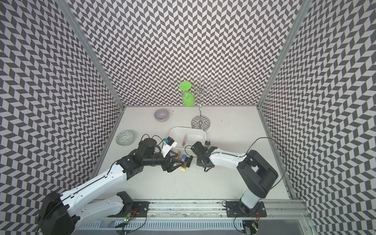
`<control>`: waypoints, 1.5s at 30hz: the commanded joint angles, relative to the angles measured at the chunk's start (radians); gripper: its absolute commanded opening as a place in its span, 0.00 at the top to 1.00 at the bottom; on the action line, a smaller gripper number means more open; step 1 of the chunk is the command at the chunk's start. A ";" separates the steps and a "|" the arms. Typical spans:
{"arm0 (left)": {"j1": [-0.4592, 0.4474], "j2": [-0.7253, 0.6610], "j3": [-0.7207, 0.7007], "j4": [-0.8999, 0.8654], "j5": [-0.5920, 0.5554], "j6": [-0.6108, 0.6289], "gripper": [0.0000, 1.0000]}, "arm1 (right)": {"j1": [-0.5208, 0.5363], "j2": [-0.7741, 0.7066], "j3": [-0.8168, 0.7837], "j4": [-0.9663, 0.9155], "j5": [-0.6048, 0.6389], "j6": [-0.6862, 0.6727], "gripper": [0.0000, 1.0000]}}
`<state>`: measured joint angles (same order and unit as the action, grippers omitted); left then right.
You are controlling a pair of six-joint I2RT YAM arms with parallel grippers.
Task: Put the lipstick into the storage box
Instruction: Pick up the lipstick at the center of the board.
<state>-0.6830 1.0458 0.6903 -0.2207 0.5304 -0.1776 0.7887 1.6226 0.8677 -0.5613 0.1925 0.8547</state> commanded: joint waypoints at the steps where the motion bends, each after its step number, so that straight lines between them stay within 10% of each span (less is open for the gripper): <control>1: 0.033 0.008 0.020 0.054 0.041 -0.073 0.18 | 0.000 -0.058 -0.054 -0.113 -0.029 0.018 0.78; 19: 0.184 0.130 0.095 0.423 0.444 -0.446 0.19 | -0.171 -0.616 0.059 -0.022 -0.208 -0.218 0.79; 31: 0.189 0.234 0.327 0.585 0.485 -0.576 0.20 | -0.209 -0.464 0.436 0.093 -0.593 -0.374 0.78; 45: 0.195 0.257 0.450 0.575 0.454 -0.573 0.28 | -0.209 -0.367 0.476 0.271 -0.856 -0.363 0.78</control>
<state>-0.4946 1.2972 1.1183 0.3435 0.9878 -0.7578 0.5812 1.2453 1.3396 -0.4019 -0.5774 0.4854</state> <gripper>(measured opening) 0.723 0.235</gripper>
